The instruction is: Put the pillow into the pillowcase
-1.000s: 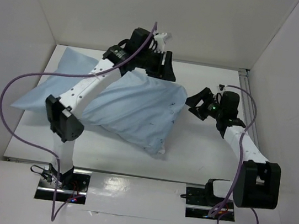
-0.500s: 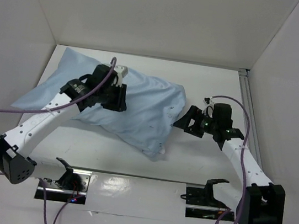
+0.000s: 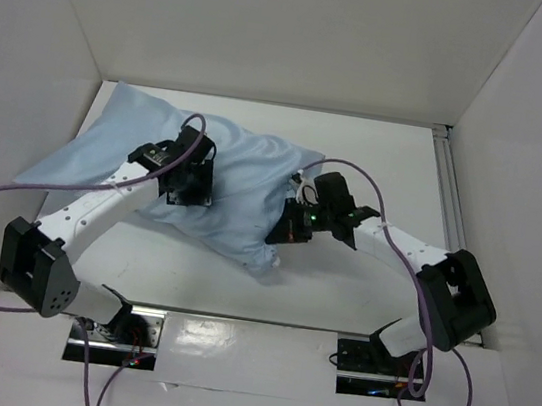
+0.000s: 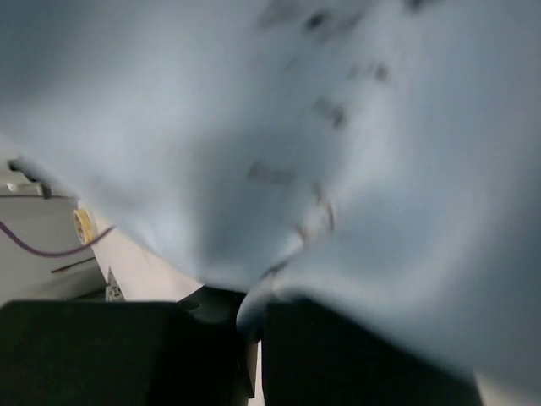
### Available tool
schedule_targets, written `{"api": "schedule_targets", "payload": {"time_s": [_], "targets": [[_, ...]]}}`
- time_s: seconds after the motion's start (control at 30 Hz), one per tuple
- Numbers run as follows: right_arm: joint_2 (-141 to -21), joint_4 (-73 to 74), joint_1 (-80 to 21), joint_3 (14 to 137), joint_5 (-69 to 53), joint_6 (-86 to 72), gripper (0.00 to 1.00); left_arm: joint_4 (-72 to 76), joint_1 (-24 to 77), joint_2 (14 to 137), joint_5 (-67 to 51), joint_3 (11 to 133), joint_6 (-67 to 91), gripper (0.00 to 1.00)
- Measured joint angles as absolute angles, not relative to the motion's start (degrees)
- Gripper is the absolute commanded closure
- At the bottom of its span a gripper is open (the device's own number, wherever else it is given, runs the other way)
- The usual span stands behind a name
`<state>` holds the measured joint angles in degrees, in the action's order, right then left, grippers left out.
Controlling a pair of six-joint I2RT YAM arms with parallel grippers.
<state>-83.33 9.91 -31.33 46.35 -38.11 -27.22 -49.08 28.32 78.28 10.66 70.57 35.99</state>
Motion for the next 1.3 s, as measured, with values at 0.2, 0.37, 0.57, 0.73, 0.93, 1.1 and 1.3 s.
{"api": "schedule_targets", "payload": {"time_s": [0.2,0.37,0.57,0.73,0.93,1.1,1.3], "targets": [[-83.8,2.2,-30.7,49.9,-36.5,-29.8,1.0,-43.6,23.0,88.1,12.9,71.7,35.4,0.41],[-74.1,3.2,-26.2,44.6,-32.2,-29.5,1.0,-44.7,25.8,99.9,9.0,85.0,32.6,0.41],[-64.6,5.5,-28.6,40.8,-31.0,-29.2,1.0,-45.2,30.6,108.8,8.3,100.3,28.6,0.4],[-70.7,3.9,-36.9,42.2,-31.1,-29.3,1.0,-45.0,30.7,107.8,8.8,103.1,26.9,0.37],[-84.9,6.3,-40.6,55.7,-33.6,-27.2,0.23,-46.0,29.7,94.2,11.7,95.5,25.8,0.32],[-80.2,12.9,-41.1,58.3,-30.4,-23.9,0.05,-45.5,30.7,73.9,10.0,79.4,27.2,0.27],[-63.5,24.0,-37.7,52.9,-21.5,-22.5,0.05,-45.0,39.8,63.8,8.7,60.4,32.1,0.21]]}}
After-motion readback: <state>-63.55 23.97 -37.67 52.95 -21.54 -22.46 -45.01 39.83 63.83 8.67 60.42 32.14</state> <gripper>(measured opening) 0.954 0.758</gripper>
